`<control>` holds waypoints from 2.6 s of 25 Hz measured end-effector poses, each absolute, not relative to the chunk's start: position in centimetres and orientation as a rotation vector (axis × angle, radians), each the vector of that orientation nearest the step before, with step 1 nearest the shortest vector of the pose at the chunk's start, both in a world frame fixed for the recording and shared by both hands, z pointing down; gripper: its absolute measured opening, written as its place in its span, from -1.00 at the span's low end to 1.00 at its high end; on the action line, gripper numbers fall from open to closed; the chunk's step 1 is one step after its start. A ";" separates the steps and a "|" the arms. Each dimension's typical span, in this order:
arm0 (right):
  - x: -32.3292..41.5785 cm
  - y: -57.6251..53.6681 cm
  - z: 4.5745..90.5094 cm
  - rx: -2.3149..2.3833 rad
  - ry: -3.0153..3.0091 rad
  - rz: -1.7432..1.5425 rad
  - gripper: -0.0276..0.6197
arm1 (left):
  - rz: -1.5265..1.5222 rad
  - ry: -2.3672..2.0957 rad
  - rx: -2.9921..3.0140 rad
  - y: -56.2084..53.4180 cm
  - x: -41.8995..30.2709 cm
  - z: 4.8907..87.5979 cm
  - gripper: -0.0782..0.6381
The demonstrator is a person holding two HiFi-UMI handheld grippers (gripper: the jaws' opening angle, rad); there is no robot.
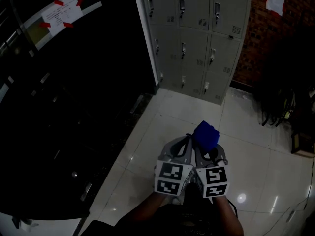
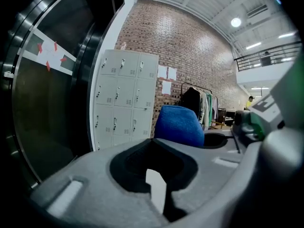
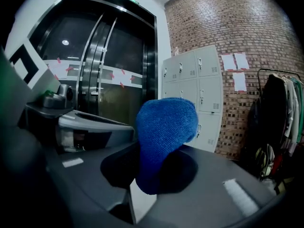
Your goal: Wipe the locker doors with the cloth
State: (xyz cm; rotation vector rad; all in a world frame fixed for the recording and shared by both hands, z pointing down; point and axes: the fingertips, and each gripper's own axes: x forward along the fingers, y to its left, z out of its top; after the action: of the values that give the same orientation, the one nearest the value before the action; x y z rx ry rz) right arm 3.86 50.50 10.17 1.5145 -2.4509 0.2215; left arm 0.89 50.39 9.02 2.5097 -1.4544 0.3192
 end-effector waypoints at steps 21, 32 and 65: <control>8.8 19.9 6.7 1.516 -2.546 0.187 -0.70 | 0.371 -1.533 2.533 19.4 5.5 6.2 -0.78; 7.0 10.0 8.3 1.449 -2.564 0.192 -0.69 | 0.369 -1.577 2.483 10.1 4.1 7.7 -0.78; -5.3 -30.2 12.9 1.622 -2.402 0.062 -0.70 | 0.278 -1.392 2.483 -27.3 -9.5 12.0 -0.78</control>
State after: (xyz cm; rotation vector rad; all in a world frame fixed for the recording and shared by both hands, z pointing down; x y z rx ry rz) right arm -5.34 -30.21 12.86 1.6218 -2.4023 0.0621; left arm -9.52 -27.33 11.99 2.4828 -1.3924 0.2780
